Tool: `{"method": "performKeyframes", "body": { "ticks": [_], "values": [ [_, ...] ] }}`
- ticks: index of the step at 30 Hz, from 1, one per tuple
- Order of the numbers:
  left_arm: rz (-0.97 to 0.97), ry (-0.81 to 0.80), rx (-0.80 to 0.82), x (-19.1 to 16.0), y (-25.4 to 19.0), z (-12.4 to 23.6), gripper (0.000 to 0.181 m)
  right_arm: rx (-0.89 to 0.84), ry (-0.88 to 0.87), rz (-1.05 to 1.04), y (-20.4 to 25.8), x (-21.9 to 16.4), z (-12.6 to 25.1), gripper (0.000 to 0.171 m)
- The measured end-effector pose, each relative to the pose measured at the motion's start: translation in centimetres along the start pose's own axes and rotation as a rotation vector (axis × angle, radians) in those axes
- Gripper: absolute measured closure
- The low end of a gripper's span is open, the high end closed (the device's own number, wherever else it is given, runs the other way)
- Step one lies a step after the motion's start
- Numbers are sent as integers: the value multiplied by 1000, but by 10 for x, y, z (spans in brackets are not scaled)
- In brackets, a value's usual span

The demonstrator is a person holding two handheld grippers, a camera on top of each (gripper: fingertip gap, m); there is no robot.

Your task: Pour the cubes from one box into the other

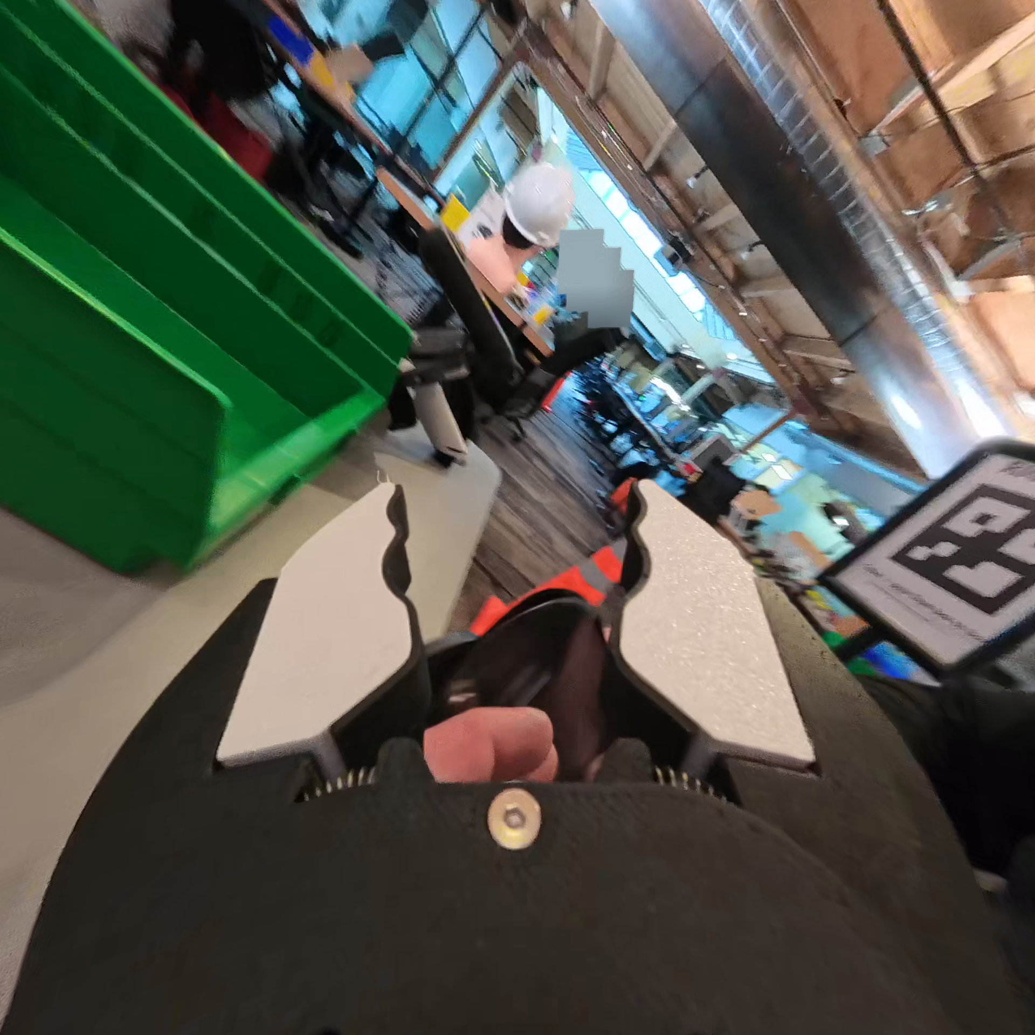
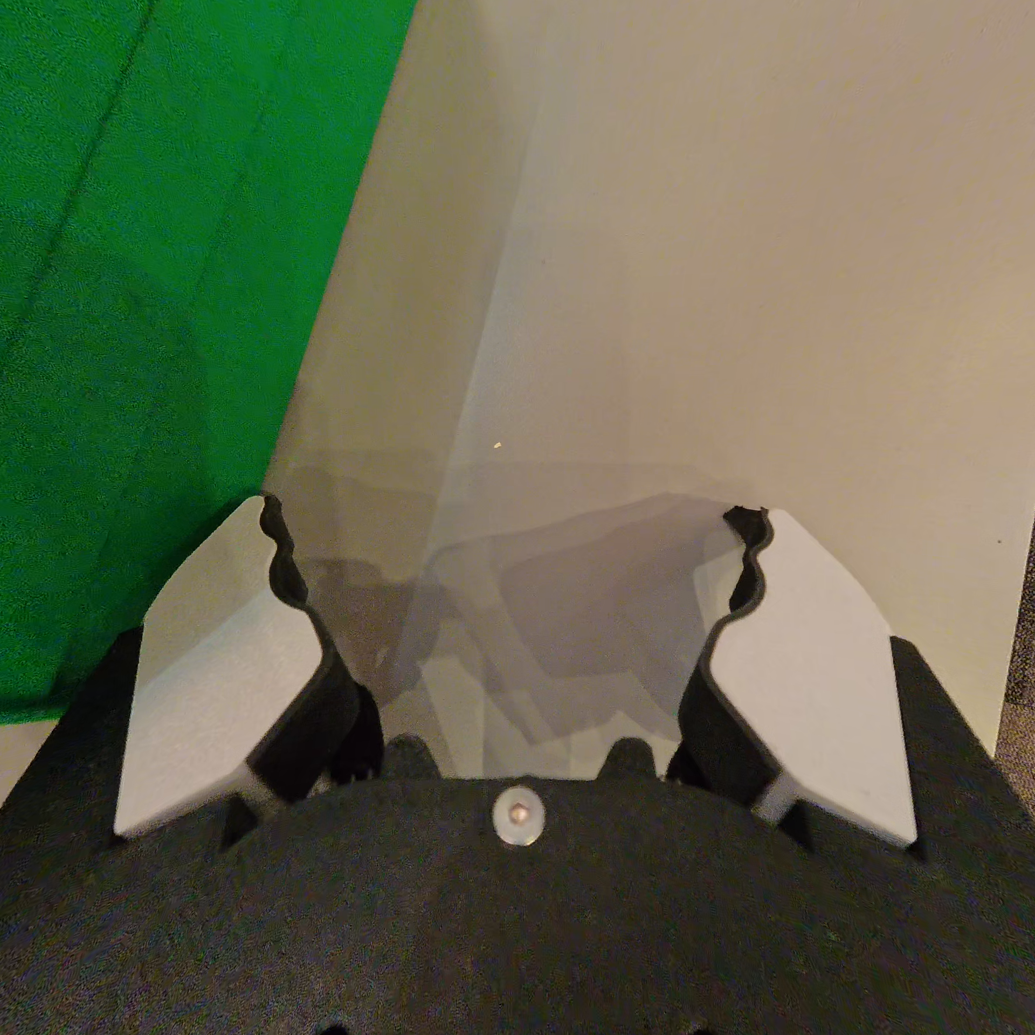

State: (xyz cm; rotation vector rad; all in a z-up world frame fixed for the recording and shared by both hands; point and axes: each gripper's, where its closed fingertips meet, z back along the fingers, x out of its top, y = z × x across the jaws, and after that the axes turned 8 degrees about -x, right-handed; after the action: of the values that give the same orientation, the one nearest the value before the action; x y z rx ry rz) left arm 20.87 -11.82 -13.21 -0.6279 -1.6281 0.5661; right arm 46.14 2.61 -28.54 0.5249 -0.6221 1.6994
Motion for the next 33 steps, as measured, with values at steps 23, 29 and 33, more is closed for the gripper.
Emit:
{"method": "performKeyframes", "body": {
  "ticks": [23, 29, 33],
  "values": [
    [-42, 2, 97, 31, 44, 74, 105, 0, 0, 0, 0, 0, 0, 29],
    [-167, 33, 64, 42, 17, 82, 100, 0, 0, 0, 0, 0, 0, 29],
    [-153, -2, -22, 37, -7, 70, 101, 0, 0, 0, 0, 0, 0, 29]
  ]
}}
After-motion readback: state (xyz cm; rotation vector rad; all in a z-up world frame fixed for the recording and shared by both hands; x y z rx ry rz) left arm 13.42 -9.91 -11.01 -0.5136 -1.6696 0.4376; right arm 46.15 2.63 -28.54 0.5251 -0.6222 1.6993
